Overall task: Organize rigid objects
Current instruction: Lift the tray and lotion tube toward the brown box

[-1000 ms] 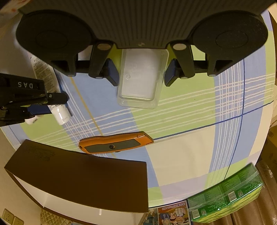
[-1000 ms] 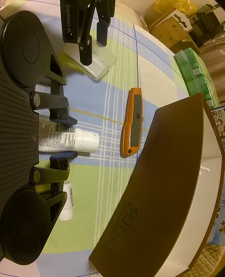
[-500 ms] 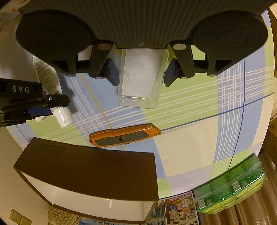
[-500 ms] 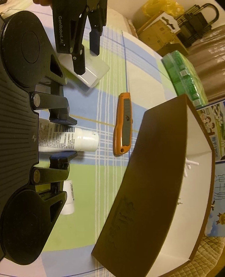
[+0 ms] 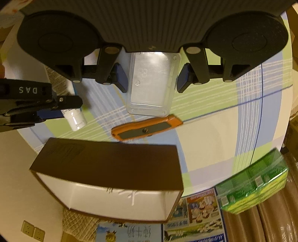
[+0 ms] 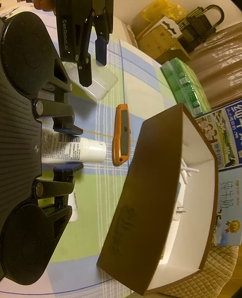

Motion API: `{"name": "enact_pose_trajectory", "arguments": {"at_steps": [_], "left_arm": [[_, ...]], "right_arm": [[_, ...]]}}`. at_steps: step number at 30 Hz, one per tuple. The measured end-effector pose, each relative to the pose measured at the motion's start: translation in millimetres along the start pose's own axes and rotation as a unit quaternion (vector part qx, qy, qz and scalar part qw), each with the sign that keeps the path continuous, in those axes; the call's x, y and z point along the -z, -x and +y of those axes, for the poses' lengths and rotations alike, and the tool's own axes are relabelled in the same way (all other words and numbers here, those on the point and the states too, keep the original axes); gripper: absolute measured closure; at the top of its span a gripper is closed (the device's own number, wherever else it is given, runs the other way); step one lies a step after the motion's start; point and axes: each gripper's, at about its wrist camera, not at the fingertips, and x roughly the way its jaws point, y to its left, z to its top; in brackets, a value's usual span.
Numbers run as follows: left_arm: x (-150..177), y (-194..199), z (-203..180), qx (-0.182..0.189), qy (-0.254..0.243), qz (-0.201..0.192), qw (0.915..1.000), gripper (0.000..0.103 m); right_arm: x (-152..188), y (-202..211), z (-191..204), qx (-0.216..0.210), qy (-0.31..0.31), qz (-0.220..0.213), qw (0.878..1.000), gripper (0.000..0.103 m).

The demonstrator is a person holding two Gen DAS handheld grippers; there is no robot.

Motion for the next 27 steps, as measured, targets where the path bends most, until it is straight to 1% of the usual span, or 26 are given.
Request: {"name": "enact_pose_trajectory", "arguments": {"at_steps": [8,15,22,27], "left_arm": [[-26.1,14.5,-16.6,0.016,-0.02,-0.036,0.999,0.05],[-58.4,15.0,-31.8,0.026,-0.036,-0.061,0.9971,0.05],[-100.9,9.1,-49.0,0.044,-0.043,-0.086,0.9943,0.05],[-137.1,-3.6,-62.2,0.048,-0.05,-0.092,0.9933,0.05]], "right_arm": [[-13.0,19.5,-7.5,-0.005,-0.01,-0.029,1.0,0.074],[-32.3,37.4,-23.6,0.001,-0.024,-0.056,0.998,0.074],[-68.1,57.0,-55.0,0.013,-0.047,-0.097,0.994,0.074],[-99.0,64.0,-80.5,0.016,-0.062,-0.122,0.99,0.074]]}}
